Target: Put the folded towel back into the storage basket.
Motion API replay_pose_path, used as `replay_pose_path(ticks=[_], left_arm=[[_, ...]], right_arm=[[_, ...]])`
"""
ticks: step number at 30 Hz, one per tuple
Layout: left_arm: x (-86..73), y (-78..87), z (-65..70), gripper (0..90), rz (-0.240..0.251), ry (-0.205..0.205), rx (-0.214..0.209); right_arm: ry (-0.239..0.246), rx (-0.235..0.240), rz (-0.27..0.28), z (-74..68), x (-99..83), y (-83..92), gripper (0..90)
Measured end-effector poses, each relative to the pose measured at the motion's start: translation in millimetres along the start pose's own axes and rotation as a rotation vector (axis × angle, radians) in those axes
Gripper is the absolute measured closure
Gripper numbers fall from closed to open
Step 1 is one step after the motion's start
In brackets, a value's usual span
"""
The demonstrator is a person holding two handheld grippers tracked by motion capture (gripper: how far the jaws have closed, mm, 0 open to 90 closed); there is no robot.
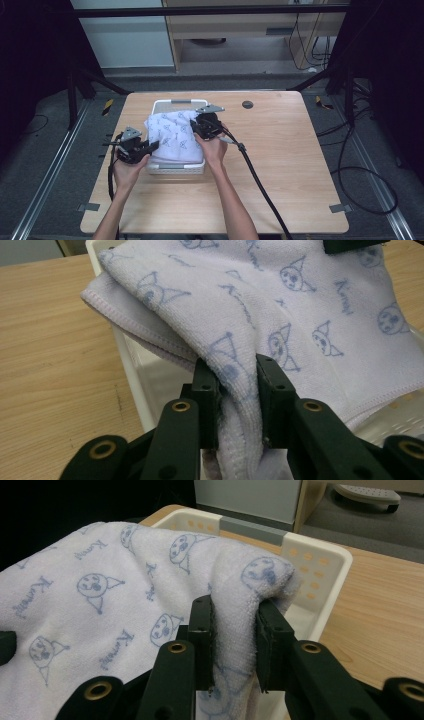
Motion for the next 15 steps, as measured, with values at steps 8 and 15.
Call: replay_pose_path(ticks=[8, 15], left_arm=[[-4.5, -6.6, 2.6, 72.2, -0.029, -0.015, 0.006], [-7.1, -9.7, 2.8, 71.8, -0.047, -0.016, 0.004]], right_arm=[[-0.015, -0.007, -0.02, 4.6, -10.2, -5.7, 72.6], [-0.013, -0.011, -0.034, 5.2, -12.1, -7.7, 71.8]])
Point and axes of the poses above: each handheld gripper's, and its own axes: y roughly backward along the jaws, x roughly out of its top, z roughly to its right, the point moved 4 cm from there along -y, roughly forward along the jaws, and after that the axes turned 15 degrees about x, right-handed, at the moved point
